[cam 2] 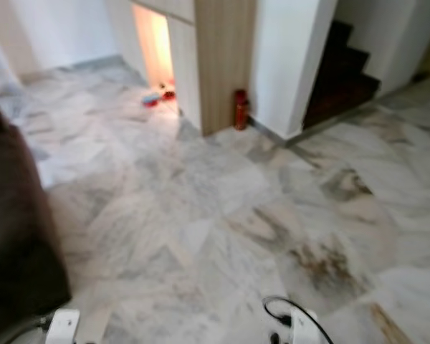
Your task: Move the pillow to the sofa from floor
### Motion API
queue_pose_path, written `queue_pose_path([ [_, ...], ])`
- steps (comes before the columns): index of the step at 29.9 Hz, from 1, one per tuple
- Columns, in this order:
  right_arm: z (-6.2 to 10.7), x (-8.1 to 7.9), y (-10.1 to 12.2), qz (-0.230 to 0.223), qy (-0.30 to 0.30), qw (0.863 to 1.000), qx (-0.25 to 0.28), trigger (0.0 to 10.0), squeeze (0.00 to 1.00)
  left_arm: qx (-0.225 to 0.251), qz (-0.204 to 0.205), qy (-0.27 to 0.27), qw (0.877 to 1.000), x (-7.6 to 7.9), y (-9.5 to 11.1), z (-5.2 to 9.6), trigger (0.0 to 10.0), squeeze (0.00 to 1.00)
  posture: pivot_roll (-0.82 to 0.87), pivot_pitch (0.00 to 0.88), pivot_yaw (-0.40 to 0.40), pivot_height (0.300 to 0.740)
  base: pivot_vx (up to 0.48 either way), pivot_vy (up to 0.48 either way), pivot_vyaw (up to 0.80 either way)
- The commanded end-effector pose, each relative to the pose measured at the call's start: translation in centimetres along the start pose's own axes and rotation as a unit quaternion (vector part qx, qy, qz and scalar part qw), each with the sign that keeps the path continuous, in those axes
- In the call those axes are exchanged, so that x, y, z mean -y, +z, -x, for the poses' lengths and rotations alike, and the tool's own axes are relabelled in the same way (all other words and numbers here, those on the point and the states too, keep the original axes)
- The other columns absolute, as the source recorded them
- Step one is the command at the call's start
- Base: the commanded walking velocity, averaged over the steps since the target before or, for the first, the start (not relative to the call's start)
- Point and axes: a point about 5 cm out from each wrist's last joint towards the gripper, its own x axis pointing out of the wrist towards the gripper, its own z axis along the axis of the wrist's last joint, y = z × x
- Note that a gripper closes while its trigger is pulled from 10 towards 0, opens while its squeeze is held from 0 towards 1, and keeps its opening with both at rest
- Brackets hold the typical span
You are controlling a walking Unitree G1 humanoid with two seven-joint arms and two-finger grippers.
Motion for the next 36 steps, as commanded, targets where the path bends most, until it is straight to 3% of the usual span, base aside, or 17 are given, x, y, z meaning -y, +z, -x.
queue_pose_path([
  [1,-0.19,-0.93,0.55,-0.002,0.011,1.0,0.007,10.0,0.0,-0.006,0.003,0.008,1.0,-0.43,-0.16,0.05,10.0,0.0,-0.06,0.0,-0.017,0.74,0.0,0.0,0.63],
  [36,-0.15,-1.14,0.2,0.0,0.013,1.0,0.002,10.0,0.0,-0.008,-0.004,0.01,1.0,-0.57,-0.38,0.11,10.0,0.0,-0.06,0.0,-0.008,0.74,0.0,0.0,0.63],
])
